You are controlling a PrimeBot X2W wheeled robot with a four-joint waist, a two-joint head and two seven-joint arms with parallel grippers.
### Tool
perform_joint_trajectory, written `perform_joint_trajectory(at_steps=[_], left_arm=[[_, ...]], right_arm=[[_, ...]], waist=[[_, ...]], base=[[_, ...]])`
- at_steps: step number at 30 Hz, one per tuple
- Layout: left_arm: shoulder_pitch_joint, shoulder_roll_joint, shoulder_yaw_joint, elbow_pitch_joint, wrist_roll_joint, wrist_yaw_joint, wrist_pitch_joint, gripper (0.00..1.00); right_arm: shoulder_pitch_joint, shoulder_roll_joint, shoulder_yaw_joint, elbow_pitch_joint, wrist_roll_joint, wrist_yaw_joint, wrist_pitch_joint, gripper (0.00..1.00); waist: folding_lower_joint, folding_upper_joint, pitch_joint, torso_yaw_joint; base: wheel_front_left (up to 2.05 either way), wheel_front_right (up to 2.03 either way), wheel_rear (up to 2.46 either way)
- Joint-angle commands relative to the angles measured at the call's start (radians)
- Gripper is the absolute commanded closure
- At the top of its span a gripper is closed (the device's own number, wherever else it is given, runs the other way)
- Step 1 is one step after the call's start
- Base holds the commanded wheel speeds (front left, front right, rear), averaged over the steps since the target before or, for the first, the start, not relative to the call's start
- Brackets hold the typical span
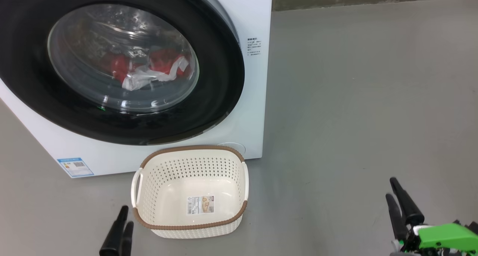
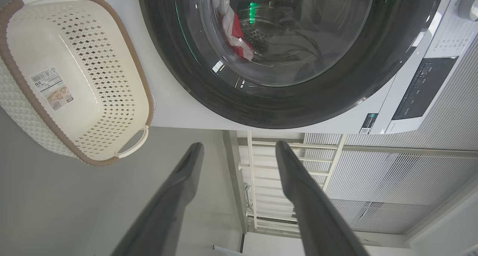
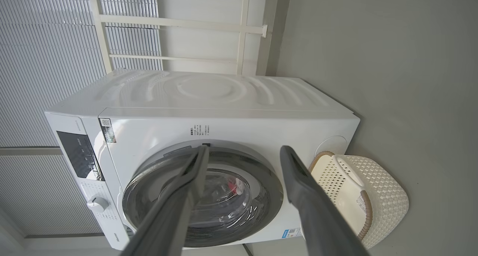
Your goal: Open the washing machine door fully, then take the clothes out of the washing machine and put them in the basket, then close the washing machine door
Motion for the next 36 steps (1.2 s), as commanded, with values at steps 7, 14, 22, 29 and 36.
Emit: perform_joint_trajectory(at_steps=[7,14,22,29,36], left_arm=[[-0.015,0.01,0.003,-0.037,0.031,-0.001,-0.023,0.0],[-0.008,0.012,0.007,-0.055,0.117,-0.001,-0.043,0.0],[-0.002,0.013,0.007,-0.072,0.233,-0.002,-0.064,0.0],[0.009,0.014,-0.002,-0.088,0.36,0.007,-0.088,0.0],[0.019,0.016,-0.021,-0.106,0.48,0.022,-0.109,0.0]], right_arm=[[-0.021,-0.018,0.021,-0.031,-0.031,0.0,-0.022,0.0],[-0.017,-0.029,0.037,-0.036,-0.109,0.0,-0.043,0.0],[-0.012,-0.038,0.058,-0.04,-0.193,0.0,-0.064,0.0],[-0.004,-0.052,0.082,-0.043,-0.287,0.0,-0.088,0.0],[0.001,-0.066,0.099,-0.045,-0.369,0.0,-0.108,0.0]], waist=[[0.0019,0.0,-0.002,0.003],[0.0,0.0,0.002,0.005],[0.0,0.0,0.004,0.008],[0.0,0.0,0.003,0.011],[0.0,0.0,0.002,0.013]], base=[[0.0,0.0,0.0],[0.0,0.0,0.0],[0.0,0.0,0.0],[0.0,0.0,0.0],[0.0,0.0,0.0]])
